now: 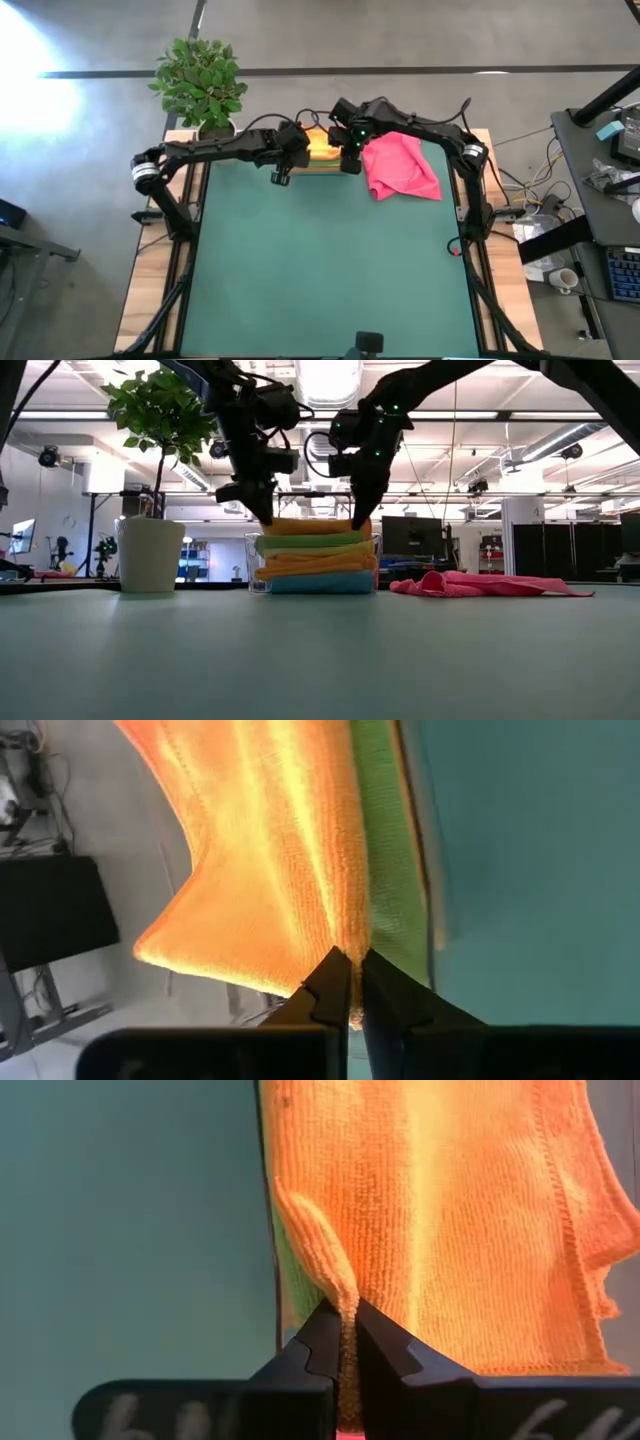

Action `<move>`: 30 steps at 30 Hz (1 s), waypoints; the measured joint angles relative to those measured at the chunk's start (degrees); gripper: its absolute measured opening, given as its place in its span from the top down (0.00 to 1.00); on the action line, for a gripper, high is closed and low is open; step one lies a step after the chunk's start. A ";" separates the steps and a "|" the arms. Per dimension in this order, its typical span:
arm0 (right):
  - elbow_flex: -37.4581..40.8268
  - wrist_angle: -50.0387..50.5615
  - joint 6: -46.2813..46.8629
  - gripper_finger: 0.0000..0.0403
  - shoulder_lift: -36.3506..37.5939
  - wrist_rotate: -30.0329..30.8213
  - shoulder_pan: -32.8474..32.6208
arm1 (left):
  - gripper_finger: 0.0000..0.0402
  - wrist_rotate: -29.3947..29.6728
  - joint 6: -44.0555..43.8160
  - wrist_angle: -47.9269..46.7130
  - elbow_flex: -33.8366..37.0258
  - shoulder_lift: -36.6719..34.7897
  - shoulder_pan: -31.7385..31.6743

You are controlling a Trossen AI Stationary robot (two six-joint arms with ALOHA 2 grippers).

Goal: Fold microfiber towels
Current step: Put the folded orange microfiber towel into the transparent bin

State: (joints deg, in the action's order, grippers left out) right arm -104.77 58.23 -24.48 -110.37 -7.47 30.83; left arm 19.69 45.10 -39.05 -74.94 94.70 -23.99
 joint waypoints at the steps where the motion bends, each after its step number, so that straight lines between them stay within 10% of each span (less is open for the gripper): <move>1: 0.00 -0.02 0.54 0.98 0.00 0.01 0.02 | 1.00 -0.30 0.01 -0.19 0.00 0.00 0.01; 18: -7.54 7.54 3.71 0.68 0.12 0.02 0.11 | 0.62 3.10 -6.75 -0.59 -0.02 -0.48 0.06; 30: -12.80 4.57 5.02 0.64 0.22 -0.47 0.33 | 0.58 7.74 -10.59 -2.05 -2.25 -7.55 0.00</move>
State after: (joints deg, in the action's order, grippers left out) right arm -117.57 62.80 -19.46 -110.15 -7.94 31.16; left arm 27.43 34.51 -41.10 -77.19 87.15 -23.99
